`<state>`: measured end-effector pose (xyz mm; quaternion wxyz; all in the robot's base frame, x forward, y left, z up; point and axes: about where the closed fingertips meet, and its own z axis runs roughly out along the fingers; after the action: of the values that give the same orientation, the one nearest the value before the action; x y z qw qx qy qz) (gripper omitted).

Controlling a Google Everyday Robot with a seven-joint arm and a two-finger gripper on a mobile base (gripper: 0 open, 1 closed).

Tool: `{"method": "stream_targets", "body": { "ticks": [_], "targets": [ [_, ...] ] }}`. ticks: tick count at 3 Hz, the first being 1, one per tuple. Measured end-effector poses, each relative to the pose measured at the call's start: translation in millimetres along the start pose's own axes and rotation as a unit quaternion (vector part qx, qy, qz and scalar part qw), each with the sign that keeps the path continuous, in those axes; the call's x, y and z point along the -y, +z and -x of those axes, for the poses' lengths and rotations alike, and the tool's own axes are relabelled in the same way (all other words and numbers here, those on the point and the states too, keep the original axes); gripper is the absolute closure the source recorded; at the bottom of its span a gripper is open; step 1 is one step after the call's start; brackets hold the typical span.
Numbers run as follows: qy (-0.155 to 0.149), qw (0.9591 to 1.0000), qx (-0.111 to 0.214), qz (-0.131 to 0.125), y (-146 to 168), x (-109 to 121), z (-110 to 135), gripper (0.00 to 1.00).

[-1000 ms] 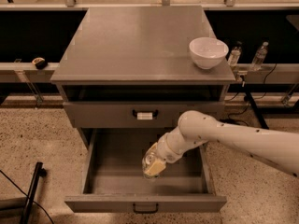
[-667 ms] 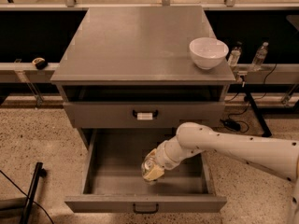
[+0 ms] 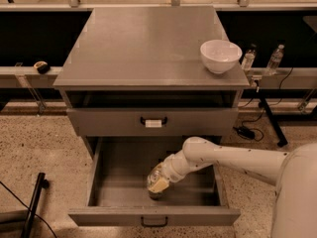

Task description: Place 7up can into middle drawer

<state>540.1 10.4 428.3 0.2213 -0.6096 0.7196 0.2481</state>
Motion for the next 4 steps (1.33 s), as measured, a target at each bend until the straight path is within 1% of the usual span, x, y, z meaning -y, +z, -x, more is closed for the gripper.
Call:
{"method": "stream_targets", "body": {
  "ticks": [2,3,4],
  "targets": [
    [0.005,1.0,0.003,0.002,5.0,1.9,-2.4,0.04],
    [-0.022,0.9997,0.007,-0.012,-10.6,-9.1,5.9,0.0],
    [-0.094,0.994,0.028,-0.048,-61.3,-43.7,27.6,0.0]
  ]
}}
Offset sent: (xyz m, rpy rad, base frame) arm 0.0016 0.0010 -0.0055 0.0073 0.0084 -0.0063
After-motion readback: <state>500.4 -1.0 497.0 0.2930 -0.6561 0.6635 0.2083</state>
